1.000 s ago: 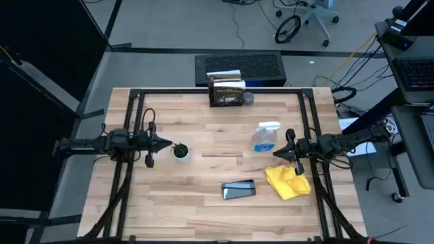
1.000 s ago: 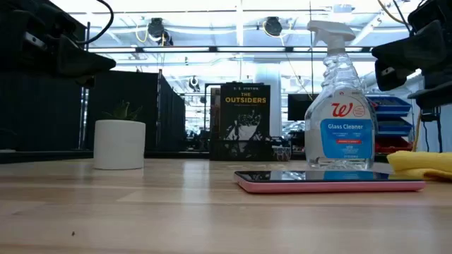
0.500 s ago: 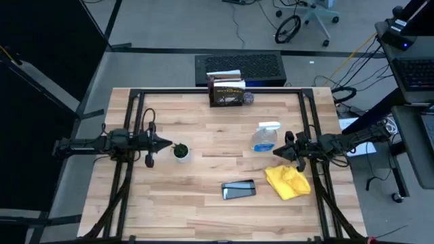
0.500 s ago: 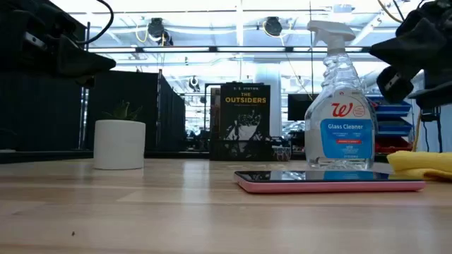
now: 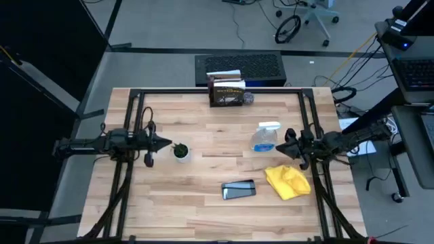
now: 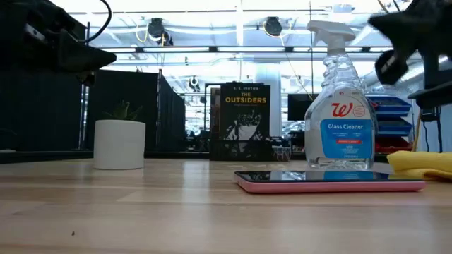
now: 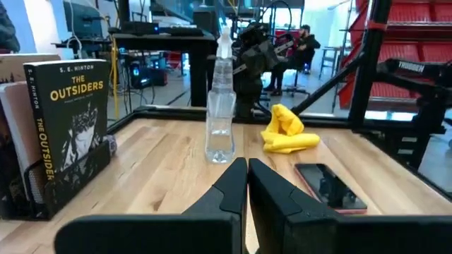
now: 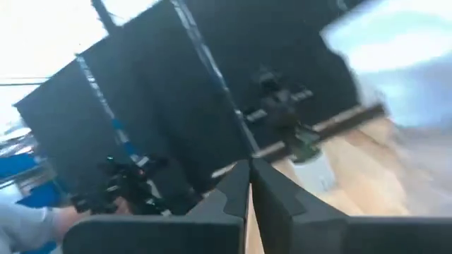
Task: Apply microfiber cloth
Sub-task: Spray the front of the cellphone using the spray bottle
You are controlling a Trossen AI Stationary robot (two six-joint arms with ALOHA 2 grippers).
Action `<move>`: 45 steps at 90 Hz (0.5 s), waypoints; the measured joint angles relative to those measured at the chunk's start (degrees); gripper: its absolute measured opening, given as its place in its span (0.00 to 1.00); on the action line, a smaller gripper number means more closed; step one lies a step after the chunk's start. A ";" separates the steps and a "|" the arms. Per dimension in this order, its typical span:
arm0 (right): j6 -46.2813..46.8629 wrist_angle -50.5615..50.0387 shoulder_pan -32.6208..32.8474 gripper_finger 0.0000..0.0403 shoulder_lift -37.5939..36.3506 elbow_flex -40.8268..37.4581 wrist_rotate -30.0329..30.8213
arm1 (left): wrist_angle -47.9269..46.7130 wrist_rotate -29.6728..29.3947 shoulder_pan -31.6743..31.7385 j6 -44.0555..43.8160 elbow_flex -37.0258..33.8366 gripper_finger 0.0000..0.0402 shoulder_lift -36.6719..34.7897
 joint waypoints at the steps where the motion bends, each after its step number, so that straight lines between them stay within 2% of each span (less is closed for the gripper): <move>1: -0.35 0.16 0.19 0.00 0.63 0.38 -0.01 | 0.00 -0.04 0.00 -0.01 0.01 0.00 0.00; 11: -2.47 -1.24 2.04 0.00 9.90 6.03 0.00 | 0.00 -0.49 0.00 -0.04 0.00 0.00 0.00; 26: -1.05 -10.83 6.25 0.00 30.22 19.05 -0.63 | -0.02 -0.64 -0.03 -2.41 0.00 0.00 0.00; 33: 3.97 -20.59 8.17 0.00 39.35 25.65 -1.07 | -0.02 -0.64 -0.19 -4.42 0.00 0.00 0.02; 45: 16.99 -32.99 9.70 0.00 51.44 33.18 -7.27 | -0.17 -0.64 -0.73 -5.12 0.45 0.00 0.60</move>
